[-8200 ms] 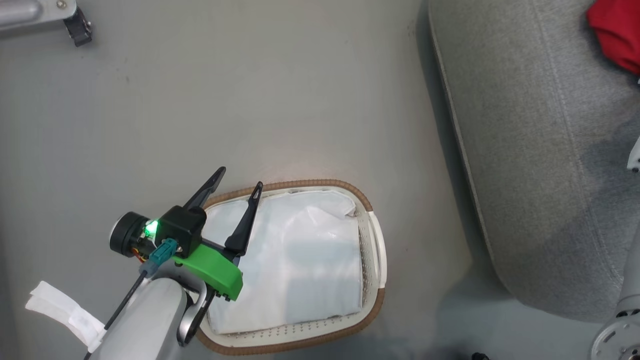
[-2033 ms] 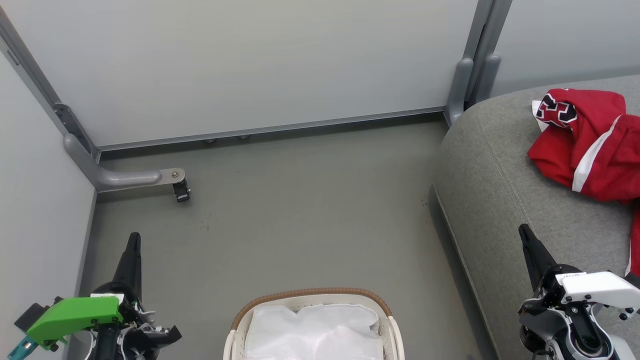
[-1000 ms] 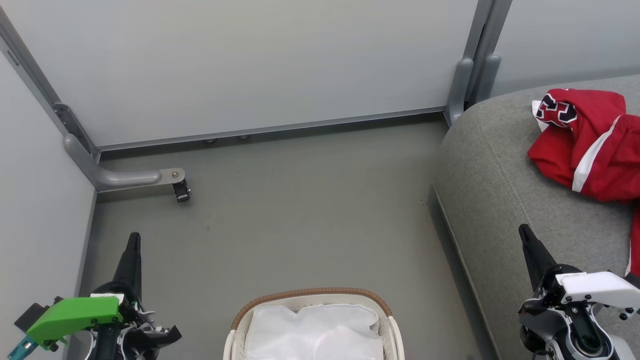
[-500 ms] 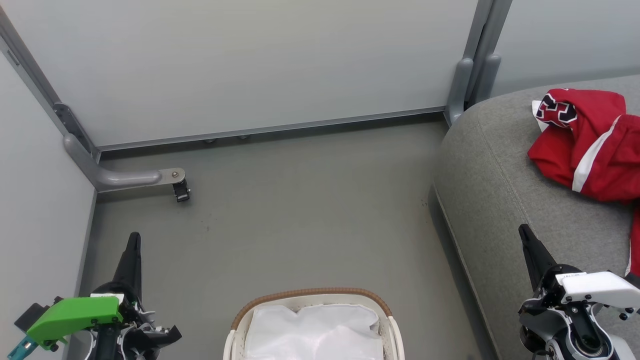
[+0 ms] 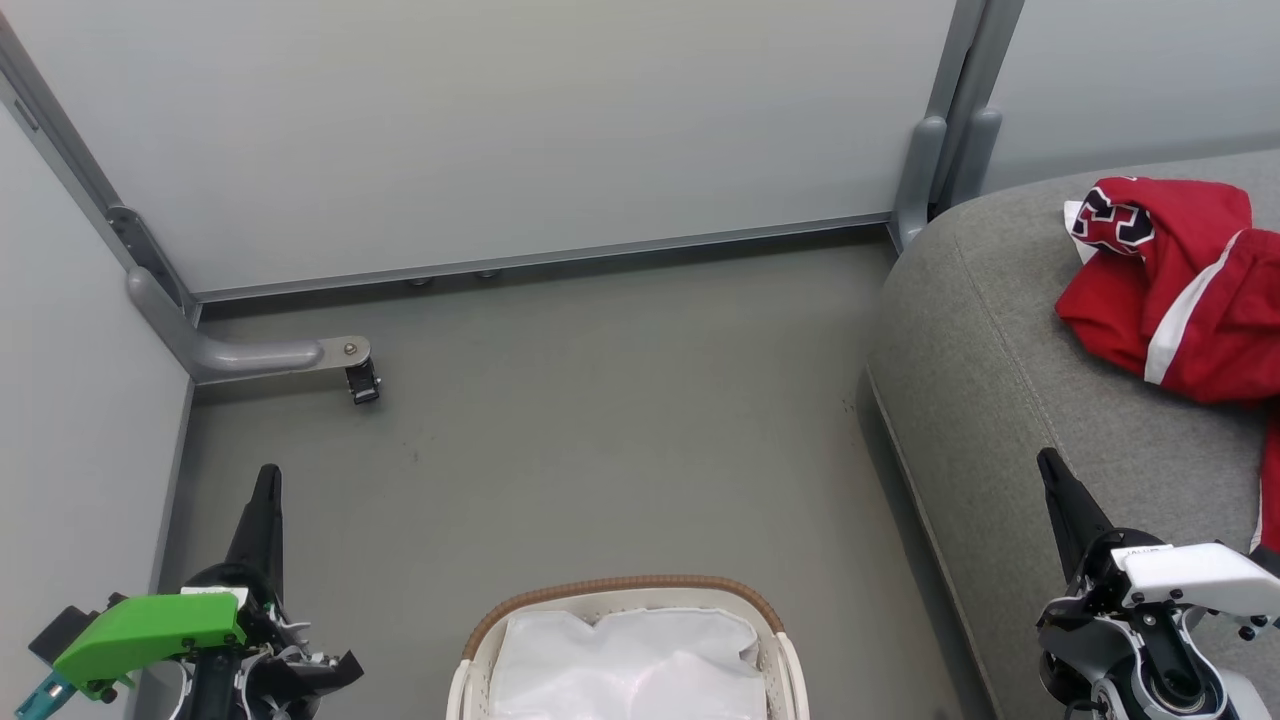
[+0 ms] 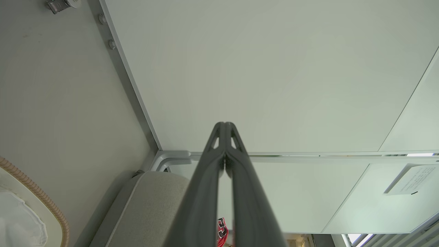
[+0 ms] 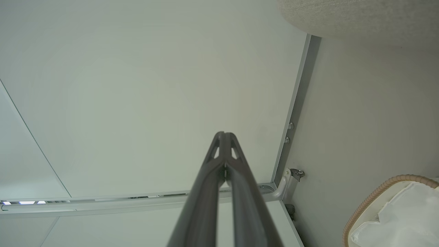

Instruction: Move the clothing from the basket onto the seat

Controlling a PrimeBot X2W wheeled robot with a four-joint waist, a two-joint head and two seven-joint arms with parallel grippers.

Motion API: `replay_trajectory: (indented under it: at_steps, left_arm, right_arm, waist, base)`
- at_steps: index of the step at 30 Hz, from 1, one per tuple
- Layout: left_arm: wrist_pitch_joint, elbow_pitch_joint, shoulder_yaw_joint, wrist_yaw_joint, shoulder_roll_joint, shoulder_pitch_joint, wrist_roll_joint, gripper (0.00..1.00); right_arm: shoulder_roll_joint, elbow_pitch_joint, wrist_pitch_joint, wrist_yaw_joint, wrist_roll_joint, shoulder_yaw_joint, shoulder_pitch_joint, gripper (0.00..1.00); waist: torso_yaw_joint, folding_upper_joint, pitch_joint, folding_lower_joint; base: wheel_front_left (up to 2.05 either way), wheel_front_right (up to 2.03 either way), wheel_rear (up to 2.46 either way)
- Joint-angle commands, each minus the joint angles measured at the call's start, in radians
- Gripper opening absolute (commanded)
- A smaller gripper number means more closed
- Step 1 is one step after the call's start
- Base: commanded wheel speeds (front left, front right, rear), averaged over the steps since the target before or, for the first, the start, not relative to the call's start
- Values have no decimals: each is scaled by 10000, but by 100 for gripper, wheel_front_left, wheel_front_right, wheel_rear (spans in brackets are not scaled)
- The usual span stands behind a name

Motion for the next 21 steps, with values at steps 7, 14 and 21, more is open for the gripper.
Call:
replay_trajectory:
  at_steps: [7,14,21]
  left_arm:
    - [35,-18,22,-36,-3,-108,-30,0]
    - [35,-18,22,-36,-3,-108,-30,0]
    - [34,-19,21,-36,-3,-108,-30,0]
  right_arm:
    - [-60,-33,13,-3,38,-18,106,0]
    - [-60,-33,13,-3,39,-18,106,0]
    - [-60,-31,13,-3,39,-18,106,0]
  waist:
    - [0,0,0,0]
    - [0,0,0,0]
    - [0,0,0,0]
  base:
    - [0,0,0]
    - [0,0,0]
    - [0,0,0]
